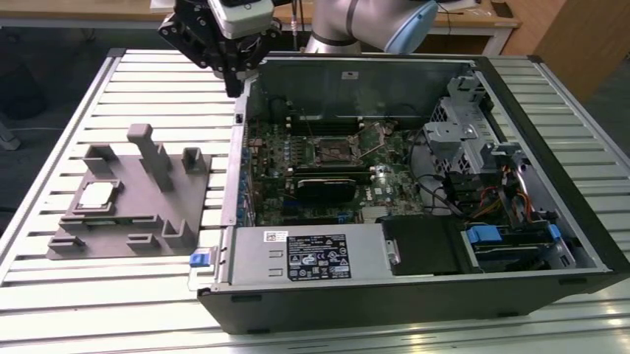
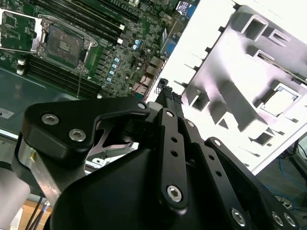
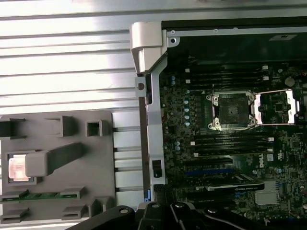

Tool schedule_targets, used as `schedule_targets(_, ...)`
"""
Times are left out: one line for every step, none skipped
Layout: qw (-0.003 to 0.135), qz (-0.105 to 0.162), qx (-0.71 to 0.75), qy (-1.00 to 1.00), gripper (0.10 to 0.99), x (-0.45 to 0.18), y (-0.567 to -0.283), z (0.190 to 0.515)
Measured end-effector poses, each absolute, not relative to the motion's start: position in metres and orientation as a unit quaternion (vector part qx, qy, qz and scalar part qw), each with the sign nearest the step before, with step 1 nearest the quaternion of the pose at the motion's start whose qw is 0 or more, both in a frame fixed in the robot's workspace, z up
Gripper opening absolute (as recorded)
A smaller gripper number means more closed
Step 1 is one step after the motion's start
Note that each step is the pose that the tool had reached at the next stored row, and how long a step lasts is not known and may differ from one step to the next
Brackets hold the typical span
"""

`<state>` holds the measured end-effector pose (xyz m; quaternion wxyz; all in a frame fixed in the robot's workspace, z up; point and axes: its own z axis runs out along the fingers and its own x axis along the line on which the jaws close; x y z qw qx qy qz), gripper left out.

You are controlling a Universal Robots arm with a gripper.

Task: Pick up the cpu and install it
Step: 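Reach for the cpu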

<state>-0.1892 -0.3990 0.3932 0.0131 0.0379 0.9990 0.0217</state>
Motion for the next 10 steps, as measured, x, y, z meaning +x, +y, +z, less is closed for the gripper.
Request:
schedule_targets(0.013, 0.022, 0.038, 0.999, 0.106, -0.190, -0.399, 0.393)
schedule_targets(0.013, 0.022, 0.038, 0.999, 0.106, -0.191, -0.399, 0.393)
schedule_targets(0.013, 0.022, 0.038, 0.999, 0.106, -0.192, -0.399, 0.393)
schedule_targets(0.013, 0.022, 0.038, 0.999, 0.106, -0.193, -0.399, 0.393)
schedule_targets(0.013, 0.022, 0.038, 0.999, 0.106, -0.194, -0.399, 0.393)
schedule_targets(0.013, 0.022, 0.038, 0.999, 0.106, -0.196, -0.399, 0.393)
schedule_targets(0.013, 0.022, 0.038, 0.999, 0.106, -0.197, -0.399, 0.393)
schedule_targets(0.013, 0.022, 0.038, 0.999, 0.106, -0.199, -0.399, 0.393)
schedule_targets(0.013, 0.022, 0.038, 0.999, 0.106, -0.200, -0.399, 0.393)
schedule_targets(0.013, 0.022, 0.038, 0.999, 0.106, -0.202, -0.399, 0.393)
